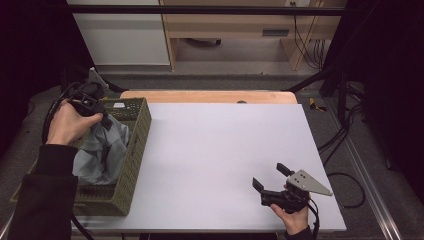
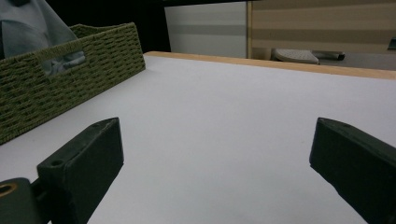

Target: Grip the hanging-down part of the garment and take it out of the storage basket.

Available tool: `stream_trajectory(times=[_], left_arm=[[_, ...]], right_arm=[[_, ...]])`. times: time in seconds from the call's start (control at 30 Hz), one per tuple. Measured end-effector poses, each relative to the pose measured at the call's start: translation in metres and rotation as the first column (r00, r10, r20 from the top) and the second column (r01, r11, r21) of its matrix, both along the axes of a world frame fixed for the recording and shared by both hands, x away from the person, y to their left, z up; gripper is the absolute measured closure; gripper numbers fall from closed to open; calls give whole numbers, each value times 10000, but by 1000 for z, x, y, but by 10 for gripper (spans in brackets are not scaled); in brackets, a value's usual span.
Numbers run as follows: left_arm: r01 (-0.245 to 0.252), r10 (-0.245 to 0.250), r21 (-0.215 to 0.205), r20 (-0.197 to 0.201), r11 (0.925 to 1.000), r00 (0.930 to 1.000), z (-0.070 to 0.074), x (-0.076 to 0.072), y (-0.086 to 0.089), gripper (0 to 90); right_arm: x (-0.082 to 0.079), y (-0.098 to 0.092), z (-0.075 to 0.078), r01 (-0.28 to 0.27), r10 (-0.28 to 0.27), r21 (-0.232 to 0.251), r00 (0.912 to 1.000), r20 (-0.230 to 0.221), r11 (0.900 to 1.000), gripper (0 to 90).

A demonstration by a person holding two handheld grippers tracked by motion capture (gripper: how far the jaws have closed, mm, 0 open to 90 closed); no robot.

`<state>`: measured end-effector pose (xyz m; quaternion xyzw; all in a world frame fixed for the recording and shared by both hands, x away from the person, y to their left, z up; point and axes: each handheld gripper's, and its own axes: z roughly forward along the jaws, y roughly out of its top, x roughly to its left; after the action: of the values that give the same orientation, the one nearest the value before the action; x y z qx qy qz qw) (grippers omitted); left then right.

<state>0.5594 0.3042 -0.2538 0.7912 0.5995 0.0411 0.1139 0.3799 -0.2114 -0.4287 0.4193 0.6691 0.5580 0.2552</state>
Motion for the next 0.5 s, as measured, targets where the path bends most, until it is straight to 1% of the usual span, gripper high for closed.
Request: stream_trajectory(times=[0.2, 0.33, 0.37, 0.4, 0.43, 0.47, 0.5], left_arm=[[-20, 20, 4, -14, 10000, 10000, 1, 1, 1, 852], [-34, 34, -11, 4, 10000, 10000, 2, 1, 0, 853], [77, -77, 71, 37, 9999, 10000, 3, 1, 1, 853], [-27, 27, -27, 30, 10000, 10000, 4, 0, 0, 852], [-5, 5, -22, 41, 10000, 10000, 5, 0, 0, 852], [109, -109, 71, 97, 9999, 9999, 6, -1, 1, 852], [12, -12, -17, 85, 10000, 10000, 8, -2, 1, 853]], right_arm=[[0, 0, 0, -9, 9, -19, 10000, -17, 10000, 30], [1, 0, 0, -27, 27, 128, 10000, -35, 9999, 31], [1, 0, 0, -12, 12, -4, 10000, -22, 10000, 31], [1, 0, 0, -9, 9, -44, 10000, -2, 10000, 31], [0, 0, 0, -29, 29, -45, 10000, 1, 10000, 31], [0, 1, 0, -28, 28, -6, 10000, -4, 10000, 31], [1, 1, 0, -42, 42, -47, 10000, 13, 10000, 31]])
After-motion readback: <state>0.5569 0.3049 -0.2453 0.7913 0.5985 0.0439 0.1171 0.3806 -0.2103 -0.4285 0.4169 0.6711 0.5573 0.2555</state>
